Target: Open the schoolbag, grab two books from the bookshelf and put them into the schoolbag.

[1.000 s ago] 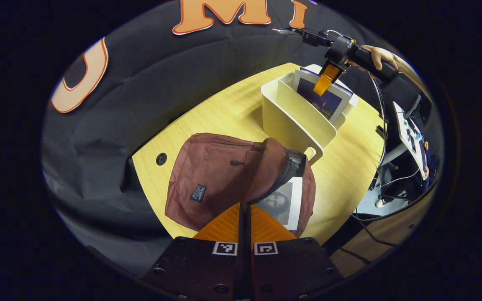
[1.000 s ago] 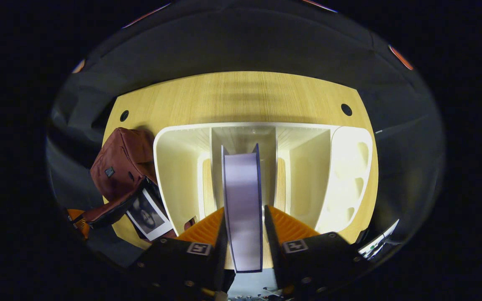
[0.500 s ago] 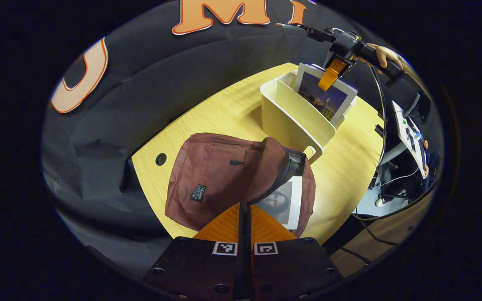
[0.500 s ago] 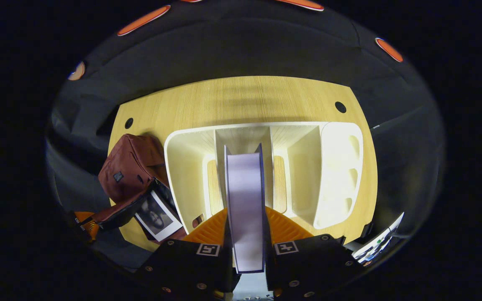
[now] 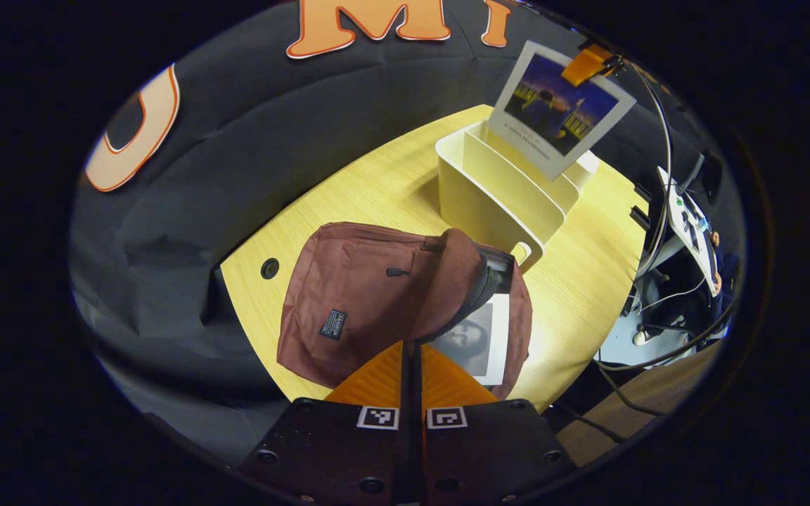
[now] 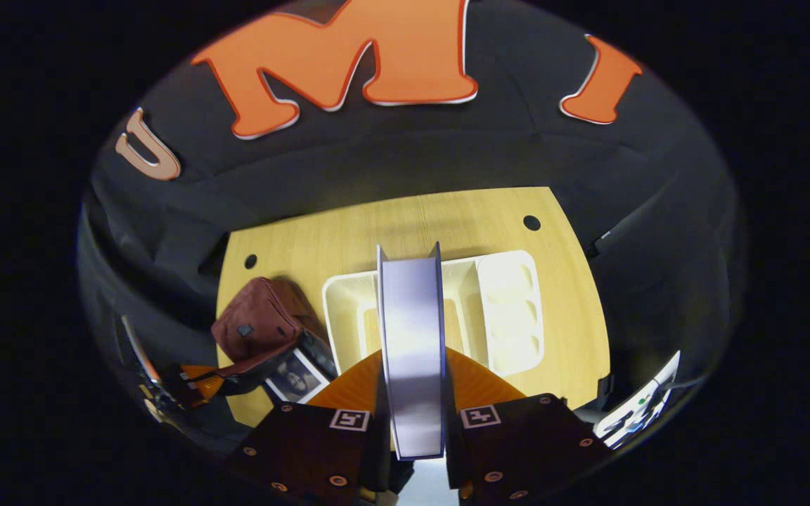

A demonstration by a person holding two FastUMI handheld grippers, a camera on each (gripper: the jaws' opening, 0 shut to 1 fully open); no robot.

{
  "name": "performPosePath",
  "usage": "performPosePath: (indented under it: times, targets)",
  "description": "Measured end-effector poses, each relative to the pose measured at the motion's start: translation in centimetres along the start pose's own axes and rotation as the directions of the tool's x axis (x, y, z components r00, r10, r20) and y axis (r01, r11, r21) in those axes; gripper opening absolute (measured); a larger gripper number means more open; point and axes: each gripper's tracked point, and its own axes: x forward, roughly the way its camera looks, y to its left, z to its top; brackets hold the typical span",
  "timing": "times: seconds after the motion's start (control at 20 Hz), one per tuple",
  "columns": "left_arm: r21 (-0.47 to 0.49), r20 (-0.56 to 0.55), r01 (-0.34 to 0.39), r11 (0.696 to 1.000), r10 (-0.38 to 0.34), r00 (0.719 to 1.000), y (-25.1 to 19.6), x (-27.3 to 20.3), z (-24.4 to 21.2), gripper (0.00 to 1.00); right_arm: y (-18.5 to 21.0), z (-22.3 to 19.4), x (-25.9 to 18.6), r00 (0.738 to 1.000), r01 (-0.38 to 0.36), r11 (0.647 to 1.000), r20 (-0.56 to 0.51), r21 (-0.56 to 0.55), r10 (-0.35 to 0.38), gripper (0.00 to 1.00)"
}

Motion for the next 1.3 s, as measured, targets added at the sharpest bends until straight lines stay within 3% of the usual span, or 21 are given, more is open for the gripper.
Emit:
performPosePath:
  times: [0.3, 0.55, 0.65, 0.75, 1.05, 1.3]
  targets:
    - [-0.006, 0.011, -0.037, 0.999, 0.037, 0.999, 0.9, 0.0, 0.2, 0.01, 2.4, -4.2, -6.4, 0.979, -0.174, 0.982, 0.117, 0.072, 0.165, 0.32]
    - [0.013, 0.021, -0.043, 0.999, 0.043, 0.999, 0.4, -0.8, 0.4, 0.01, 6.1, -11.4, -5.4, 0.935, -0.353, 0.916, 0.118, 0.189, 0.335, 0.31]
    - [0.017, 0.026, -0.052, 0.998, 0.052, 0.998, 0.3, -1.1, 0.5, 0.0, 7.8, -14.1, -3.8, 0.903, -0.43, 0.866, 0.125, 0.255, 0.412, 0.31]
    - [0.022, 0.028, -0.046, 0.999, 0.045, 0.999, -0.3, -1.4, 0.5, 0.0, 8.9, -16.8, -1.5, 0.866, -0.496, 0.792, 0.142, 0.355, 0.479, 0.31]
    - [0.032, 0.03, -0.07, 0.997, 0.069, 0.997, -0.3, -2.8, 0.7, 0.01, 11.9, -22.8, 7.1, 0.799, -0.556, 0.562, 0.208, 0.613, 0.564, 0.31]
    - [0.053, 0.024, -0.103, 0.993, 0.102, 0.994, -0.3, -3.4, 1.1, 0.0, 15.3, -24.3, 13.0, 0.788, -0.555, 0.471, 0.253, 0.686, 0.561, 0.31]
